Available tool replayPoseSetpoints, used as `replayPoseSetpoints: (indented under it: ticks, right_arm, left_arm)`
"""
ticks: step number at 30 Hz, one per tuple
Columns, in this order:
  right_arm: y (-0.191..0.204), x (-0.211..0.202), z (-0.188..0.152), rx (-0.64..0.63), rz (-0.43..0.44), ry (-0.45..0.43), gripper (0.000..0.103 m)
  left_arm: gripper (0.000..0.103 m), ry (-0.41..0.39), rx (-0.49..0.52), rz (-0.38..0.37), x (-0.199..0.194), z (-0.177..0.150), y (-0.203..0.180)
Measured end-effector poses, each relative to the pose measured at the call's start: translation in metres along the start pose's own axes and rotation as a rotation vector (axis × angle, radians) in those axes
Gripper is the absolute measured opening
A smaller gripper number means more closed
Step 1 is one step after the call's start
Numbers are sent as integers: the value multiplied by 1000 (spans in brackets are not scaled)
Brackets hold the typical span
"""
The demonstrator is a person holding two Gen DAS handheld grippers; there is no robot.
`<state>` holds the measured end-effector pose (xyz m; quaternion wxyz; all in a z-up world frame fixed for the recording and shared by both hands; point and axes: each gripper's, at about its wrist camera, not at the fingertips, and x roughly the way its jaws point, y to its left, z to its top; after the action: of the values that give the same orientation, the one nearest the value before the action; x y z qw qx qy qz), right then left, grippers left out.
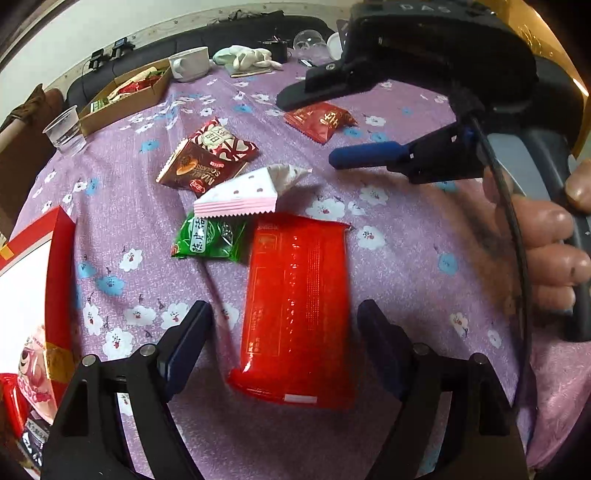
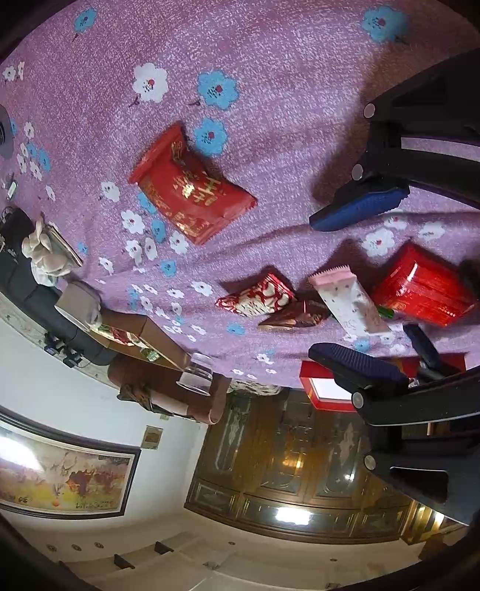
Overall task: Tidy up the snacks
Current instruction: 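Grasp another long red bar with the left gripper while the right moves toward a white packet, then lift the red bar toward the tray with the left gripper while the right grasps the white pink-edged packet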
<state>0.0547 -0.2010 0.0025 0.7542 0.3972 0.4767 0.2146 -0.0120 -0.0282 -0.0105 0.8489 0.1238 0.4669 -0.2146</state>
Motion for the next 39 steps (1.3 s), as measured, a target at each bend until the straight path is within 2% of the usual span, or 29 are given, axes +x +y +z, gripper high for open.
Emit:
replayPoseSetpoints:
  ticks: [2,4,6,11,20,25,27,29,30,34,38,39]
  right_arm:
    - [1,5,-1,13,44,36,65]
    - [3,10,-4,39,108,78,65]
    - [8,14,-6,28,118,101,65]
    - [8,24,-11,46,110,132,65]
    - [15,44,-25,64,116,167,68]
    - [24,46,-29,33,110,168,68]
    - [23,39,-29,37,83,135,68]
    - [34,26,-29,-45,-45,13,69]
    - [37,23,-29,-76,-62,-4,69]
    - [55,37,-39,-177,-75,27,69]
    - [72,60,-55,-311,-209,52,70]
    - [77,61,-60,-360,-241,30,70]
  left_arm:
    - [71,-16,-2,4,-2,-1,1]
    - [51,-34,-6,4,-6,-2,4]
    - [46,-43,-18,8,-8,-4,9]
    - [45,-58,-75,4,-16,-11,25]
    - [44,-124,-132,14,-60,-41,48]
    - [44,-174,-176,74,-80,-51,68]
    - [44,-190,-189,102,-85,-53,77]
    - [44,-196,-197,118,-86,-54,81]
    - [44,-196,-205,122,-85,-54,84]
    - [44,-198,-207,113,-81,-56,84]
    - [44,-201,-197,101,-82,-58,79]
    - [44,-201,-196,100,-81,-58,79]
